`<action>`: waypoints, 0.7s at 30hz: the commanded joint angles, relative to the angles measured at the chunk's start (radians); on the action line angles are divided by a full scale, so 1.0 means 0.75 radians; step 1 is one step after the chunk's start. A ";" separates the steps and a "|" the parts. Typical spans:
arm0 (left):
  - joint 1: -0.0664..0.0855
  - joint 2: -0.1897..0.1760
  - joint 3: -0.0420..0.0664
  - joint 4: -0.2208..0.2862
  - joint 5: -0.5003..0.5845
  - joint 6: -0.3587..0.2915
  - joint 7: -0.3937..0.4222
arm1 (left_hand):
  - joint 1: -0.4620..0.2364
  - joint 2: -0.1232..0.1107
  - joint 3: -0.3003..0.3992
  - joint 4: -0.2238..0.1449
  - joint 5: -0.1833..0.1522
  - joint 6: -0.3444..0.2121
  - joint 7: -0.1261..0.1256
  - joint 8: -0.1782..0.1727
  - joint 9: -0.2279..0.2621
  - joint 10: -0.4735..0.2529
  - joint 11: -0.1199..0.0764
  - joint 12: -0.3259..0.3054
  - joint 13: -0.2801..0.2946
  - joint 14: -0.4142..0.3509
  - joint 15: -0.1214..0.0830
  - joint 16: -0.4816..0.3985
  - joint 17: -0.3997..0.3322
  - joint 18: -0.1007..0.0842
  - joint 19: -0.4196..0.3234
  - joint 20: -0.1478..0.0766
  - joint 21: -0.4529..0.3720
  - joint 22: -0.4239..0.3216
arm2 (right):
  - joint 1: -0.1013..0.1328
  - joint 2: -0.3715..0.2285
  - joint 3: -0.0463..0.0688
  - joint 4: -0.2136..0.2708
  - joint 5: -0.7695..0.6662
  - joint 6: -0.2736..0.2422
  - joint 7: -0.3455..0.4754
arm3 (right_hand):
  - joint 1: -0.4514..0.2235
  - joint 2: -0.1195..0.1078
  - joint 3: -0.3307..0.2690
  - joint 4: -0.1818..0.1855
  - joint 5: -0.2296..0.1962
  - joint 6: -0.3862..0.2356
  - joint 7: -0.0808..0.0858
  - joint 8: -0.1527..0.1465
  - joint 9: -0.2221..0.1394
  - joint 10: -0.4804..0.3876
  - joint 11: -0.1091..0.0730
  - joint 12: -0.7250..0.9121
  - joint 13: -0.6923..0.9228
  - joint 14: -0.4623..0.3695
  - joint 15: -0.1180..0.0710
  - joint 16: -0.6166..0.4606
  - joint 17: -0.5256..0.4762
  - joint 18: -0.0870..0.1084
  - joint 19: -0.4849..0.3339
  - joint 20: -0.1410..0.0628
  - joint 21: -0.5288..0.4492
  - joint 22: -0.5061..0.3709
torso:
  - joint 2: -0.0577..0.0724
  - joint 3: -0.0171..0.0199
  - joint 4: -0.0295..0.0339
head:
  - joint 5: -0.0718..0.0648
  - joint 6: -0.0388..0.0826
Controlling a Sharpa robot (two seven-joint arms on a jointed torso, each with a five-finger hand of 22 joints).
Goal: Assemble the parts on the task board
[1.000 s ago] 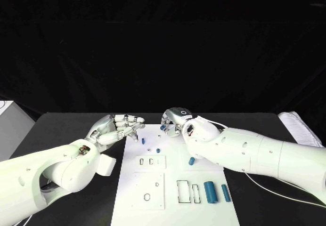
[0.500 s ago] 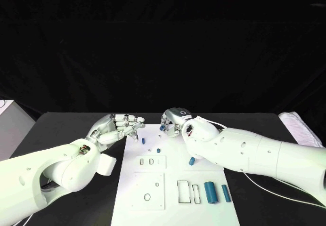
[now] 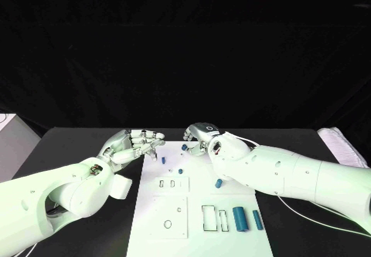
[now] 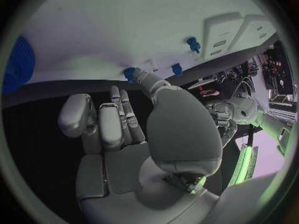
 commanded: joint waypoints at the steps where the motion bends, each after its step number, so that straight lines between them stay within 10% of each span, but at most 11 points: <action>1: 0.002 -0.001 0.001 0.001 -0.005 0.022 0.006 | 0.004 0.001 0.006 -0.002 -0.006 -0.007 -0.002 0.005 0.001 -0.006 0.001 -0.009 0.002 -0.012 0.001 0.008 0.000 0.017 -0.008 0.002 0.002 0.001 | 0.000 -0.025 0.000 0.031 -0.004 -0.026 0.018 | 0.033 0.005 -0.049 0.012 0.010 -0.011 -0.004 -0.011 -0.003 -0.014 -0.003 0.009 -0.001 -0.007 0.002 -0.008 -0.013 0.018 -0.011 -0.001 -0.017 -0.015 | -0.002 0.0011 -0.0010 | 0.000 0.003; 10: 0.003 -0.010 0.001 -0.005 -0.004 0.026 0.007 | 0.003 0.001 0.008 -0.002 -0.006 -0.007 -0.002 0.006 0.002 -0.006 0.001 -0.008 0.003 -0.013 0.001 0.009 -0.001 0.017 -0.010 0.002 0.006 0.004 | 0.017 -0.248 0.015 0.250 0.079 -0.080 0.025 | 0.069 0.019 -0.070 0.033 0.009 0.014 -0.013 -0.012 -0.001 0.059 -0.017 0.068 0.013 0.008 -0.009 0.013 0.016 0.009 0.021 -0.011 0.010 0.029 | -0.011 0.0037 -0.0204 | -0.002 0.007; 14: 0.003 -0.014 0.001 -0.011 -0.004 0.028 0.008 | 0.003 0.001 0.008 -0.002 -0.006 -0.007 -0.002 0.006 0.002 -0.006 0.001 -0.008 0.003 -0.013 0.001 0.009 -0.001 0.017 -0.010 0.002 0.006 0.004 | 0.039 -0.380 0.021 0.347 0.214 -0.040 0.039 | 0.055 -0.006 -0.017 0.051 0.007 0.022 -0.020 -0.021 -0.003 0.251 -0.046 0.159 0.057 0.047 -0.032 0.096 0.161 -0.032 0.111 -0.030 0.169 0.234 | -0.017 0.0051 -0.0294 | -0.007 0.006; 18: 0.002 -0.017 0.001 -0.016 -0.004 0.028 0.009 | 0.003 0.001 0.008 -0.002 -0.006 -0.007 -0.002 0.006 0.002 -0.006 0.001 -0.008 0.003 -0.013 0.001 0.009 -0.001 0.017 -0.010 0.002 0.006 0.004 | 0.052 -0.469 0.023 0.382 0.340 0.028 0.041 | 0.048 -0.052 -0.176 0.075 0.020 -0.026 -0.045 -0.049 -0.006 0.471 -0.087 0.369 0.220 0.063 -0.065 0.145 0.243 -0.078 0.198 -0.061 0.344 0.463 | -0.021 0.0073 -0.0401 | -0.005 0.005; 19: 0.002 -0.017 0.001 -0.018 -0.004 0.028 0.010 | 0.003 0.001 0.008 -0.002 -0.006 -0.007 -0.002 0.006 0.002 -0.006 0.001 -0.008 0.003 -0.013 0.001 0.009 -0.001 0.017 -0.010 0.002 0.006 0.004 | 0.055 -0.488 0.023 0.383 0.370 0.048 0.040 | 0.093 -0.023 -0.327 0.095 0.025 -0.035 -0.064 -0.028 0.011 0.559 -0.079 1.185 1.076 0.090 -0.063 0.217 0.387 -0.100 0.236 -0.077 0.423 0.568 | -0.022 0.0075 -0.0415 | -0.005 0.005; 20: 0.002 -0.017 0.001 -0.019 -0.004 0.029 0.010 | 0.003 0.001 0.008 -0.002 -0.006 -0.007 -0.002 0.006 0.002 -0.006 0.001 -0.008 0.003 -0.013 0.001 0.009 -0.001 0.017 -0.010 0.002 0.006 0.004 | 0.057 -0.504 0.024 0.380 0.398 0.066 0.038 | 0.091 0.035 -0.458 0.213 0.007 -0.057 -0.029 0.012 0.037 0.486 -0.077 1.597 1.522 0.097 -0.050 0.254 0.467 -0.111 0.250 -0.038 0.453 0.610 | -0.022 0.0081 -0.0424 | -0.005 0.005; 21: 0.002 -0.017 0.001 -0.019 -0.004 0.029 0.010 | 0.003 0.001 0.008 -0.002 -0.006 -0.007 -0.002 0.006 0.002 -0.006 0.001 -0.008 0.003 -0.013 0.001 0.009 -0.001 0.017 -0.010 0.002 0.006 0.004 | 0.058 -0.515 0.024 0.377 0.420 0.080 0.036 | 0.162 0.024 -0.462 0.217 0.030 -0.070 -0.029 0.026 0.044 0.591 -0.057 1.798 1.753 0.112 -0.039 0.284 0.542 -0.118 0.267 -0.045 0.480 0.648 | -0.022 0.0091 -0.0438 | -0.003 0.004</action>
